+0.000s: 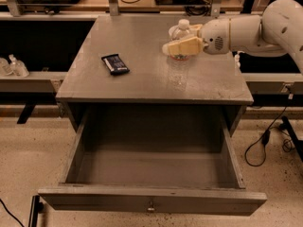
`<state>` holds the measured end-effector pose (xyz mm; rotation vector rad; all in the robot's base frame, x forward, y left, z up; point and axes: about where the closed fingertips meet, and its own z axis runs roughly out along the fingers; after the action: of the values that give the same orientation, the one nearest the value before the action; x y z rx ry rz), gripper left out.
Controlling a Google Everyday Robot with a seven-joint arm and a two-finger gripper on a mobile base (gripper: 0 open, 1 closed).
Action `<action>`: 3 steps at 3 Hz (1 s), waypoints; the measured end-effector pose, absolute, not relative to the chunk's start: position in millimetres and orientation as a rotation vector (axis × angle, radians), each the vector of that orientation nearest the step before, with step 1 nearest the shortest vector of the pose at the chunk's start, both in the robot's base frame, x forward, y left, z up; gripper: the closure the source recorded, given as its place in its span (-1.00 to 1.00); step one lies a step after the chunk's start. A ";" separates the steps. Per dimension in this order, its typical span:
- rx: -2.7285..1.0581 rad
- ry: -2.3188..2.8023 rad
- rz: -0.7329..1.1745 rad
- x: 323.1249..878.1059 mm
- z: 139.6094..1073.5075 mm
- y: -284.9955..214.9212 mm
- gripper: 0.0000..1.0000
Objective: Place water bottle into top drawer
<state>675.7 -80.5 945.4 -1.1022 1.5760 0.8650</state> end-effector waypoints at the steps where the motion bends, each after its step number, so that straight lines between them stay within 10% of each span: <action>1: -1.116 1.500 0.966 673.5 940.6 -76.6 0.29; 3: -1.334 1.183 0.888 584.8 1006.4 -112.2 1.00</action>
Offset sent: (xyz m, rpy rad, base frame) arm -0.0910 -0.0392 0.0830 0.1574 -0.4060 0.3582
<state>584.8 -112.2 1006.4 -1.3341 1.1833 0.8882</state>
